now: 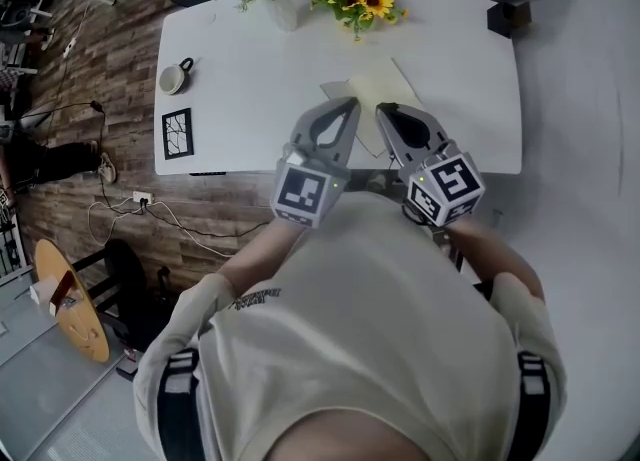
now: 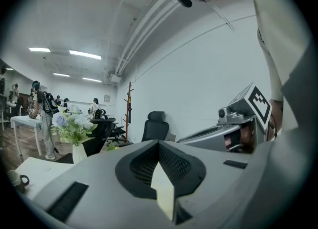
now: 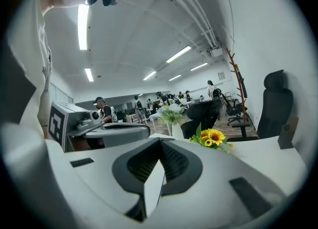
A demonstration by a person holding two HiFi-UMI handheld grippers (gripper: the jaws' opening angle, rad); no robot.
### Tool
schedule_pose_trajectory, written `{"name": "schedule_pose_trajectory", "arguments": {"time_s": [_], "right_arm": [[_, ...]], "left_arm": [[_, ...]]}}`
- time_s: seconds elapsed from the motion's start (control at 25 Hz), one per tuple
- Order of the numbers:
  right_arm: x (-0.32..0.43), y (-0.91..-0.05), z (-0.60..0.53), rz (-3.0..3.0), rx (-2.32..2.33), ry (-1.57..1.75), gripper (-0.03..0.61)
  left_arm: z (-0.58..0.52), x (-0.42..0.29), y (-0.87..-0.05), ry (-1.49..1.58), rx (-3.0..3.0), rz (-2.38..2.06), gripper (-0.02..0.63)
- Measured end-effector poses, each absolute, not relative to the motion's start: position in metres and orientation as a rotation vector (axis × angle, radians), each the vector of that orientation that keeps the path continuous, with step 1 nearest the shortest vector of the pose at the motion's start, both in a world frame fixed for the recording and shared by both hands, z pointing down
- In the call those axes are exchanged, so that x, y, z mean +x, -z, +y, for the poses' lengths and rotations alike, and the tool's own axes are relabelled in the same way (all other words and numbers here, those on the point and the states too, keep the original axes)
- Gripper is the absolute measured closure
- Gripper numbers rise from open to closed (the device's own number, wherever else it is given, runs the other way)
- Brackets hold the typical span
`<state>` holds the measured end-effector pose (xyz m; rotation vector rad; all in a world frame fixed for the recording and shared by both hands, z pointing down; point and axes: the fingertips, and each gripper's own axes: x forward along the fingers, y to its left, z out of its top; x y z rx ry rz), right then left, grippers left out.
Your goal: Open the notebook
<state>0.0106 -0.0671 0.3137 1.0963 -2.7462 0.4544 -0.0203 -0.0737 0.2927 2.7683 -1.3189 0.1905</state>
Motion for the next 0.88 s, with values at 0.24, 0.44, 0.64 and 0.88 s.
{"name": "schedule_pose_trajectory", "arguments": {"time_s": [0.24,0.44,0.64,0.88], "right_arm": [[0.013,-0.305,-0.065,-2.778,1.121,-0.413,0.575],[0.01,-0.3,-0.062,-2.807,1.108,-0.372,0.577],[0.008,-0.3,-0.061,-2.808,1.089,-0.381,0.577],[0.009,-0.303,-0.06,-2.803,1.079,-0.39,0.577]], "left_arm": [[-0.071,-0.016,-0.29,-0.174,2.792,-1.316,0.603],[-0.074,-0.015,-0.293,-0.178,2.796,-1.318,0.603],[-0.075,-0.015,-0.294,-0.189,2.786,-1.318,0.603],[-0.075,-0.014,-0.3,-0.214,2.788,-1.315,0.603]]}}
